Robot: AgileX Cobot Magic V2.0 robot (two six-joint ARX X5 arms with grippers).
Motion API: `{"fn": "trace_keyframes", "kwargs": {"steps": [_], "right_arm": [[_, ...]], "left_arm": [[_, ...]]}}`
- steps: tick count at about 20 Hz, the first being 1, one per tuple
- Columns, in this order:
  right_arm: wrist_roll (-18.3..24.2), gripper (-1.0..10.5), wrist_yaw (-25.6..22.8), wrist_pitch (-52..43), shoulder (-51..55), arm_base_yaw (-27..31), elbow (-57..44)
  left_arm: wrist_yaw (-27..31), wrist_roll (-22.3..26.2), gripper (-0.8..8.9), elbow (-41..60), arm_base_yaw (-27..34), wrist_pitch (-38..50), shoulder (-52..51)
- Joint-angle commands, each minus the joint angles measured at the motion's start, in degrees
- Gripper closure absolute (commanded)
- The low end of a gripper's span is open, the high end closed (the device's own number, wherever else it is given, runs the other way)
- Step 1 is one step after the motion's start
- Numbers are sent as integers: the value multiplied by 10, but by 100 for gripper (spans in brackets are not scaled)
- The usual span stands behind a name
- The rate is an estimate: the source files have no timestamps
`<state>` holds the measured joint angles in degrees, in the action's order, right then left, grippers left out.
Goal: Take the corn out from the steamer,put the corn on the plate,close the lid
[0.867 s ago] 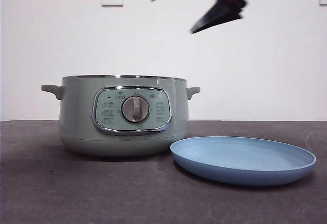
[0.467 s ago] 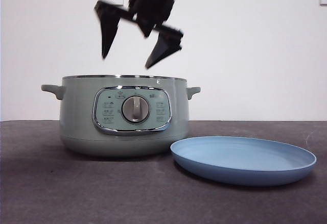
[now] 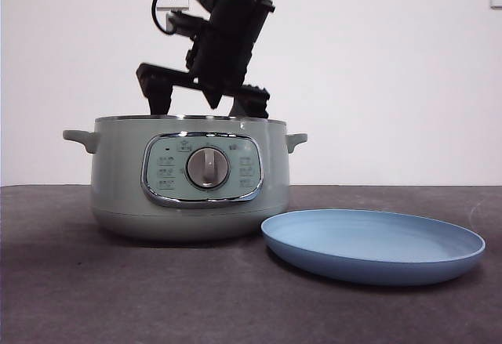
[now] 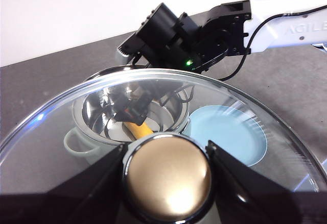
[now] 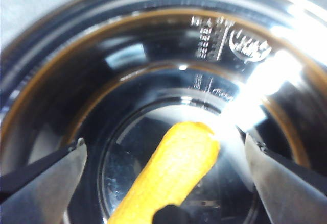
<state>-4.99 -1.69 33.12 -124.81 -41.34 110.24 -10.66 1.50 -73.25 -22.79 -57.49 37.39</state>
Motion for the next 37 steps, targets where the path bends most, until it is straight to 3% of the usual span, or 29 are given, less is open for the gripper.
{"fn": "trace_keyframes", "kwargs": {"steps": [1, 4, 7, 13, 14, 17, 18, 22, 26, 30, 33, 37], "right_arm": [[-8, 388, -2, -4, -27, -2, 0], [-14, 388, -2, -7, -35, -2, 0], [-21, 477, -2, -4, -36, -2, 0], [-35, 480, -2, 34, -53, -2, 0], [-36, 537, -1, 32, -53, -2, 0], [-36, 891, 3, 19, -53, -2, 0], [-36, 960, 3, 10, -53, -3, 0], [-36, 959, 17, -14, -11, -3, 2], [-25, 959, 17, 28, 111, -3, 2], [-4, 959, -52, 157, 240, 5, 2], [4, 959, -75, 232, 287, 24, -3], [4, 959, -76, 231, 333, 50, -101]], "left_arm": [[-2, 7, 820, -3, 0, 20, -6], [-2, 14, 820, -3, 0, 18, -6], [-2, 14, 820, -3, 0, 16, -6], [-3, 16, 820, -3, 0, 12, -6], [-2, 16, 820, -3, 0, 12, -6], [-2, 16, 820, -3, 0, 12, -6], [-2, 17, 820, -3, 0, 12, -6], [-1, 18, 820, -3, 0, 13, -6], [-1, 18, 820, -3, 0, 13, -6], [-1, 26, 820, -3, 0, 13, -6], [-1, 28, 820, -3, 0, 13, -6], [-1, 28, 820, -3, 0, 12, -6]]}}
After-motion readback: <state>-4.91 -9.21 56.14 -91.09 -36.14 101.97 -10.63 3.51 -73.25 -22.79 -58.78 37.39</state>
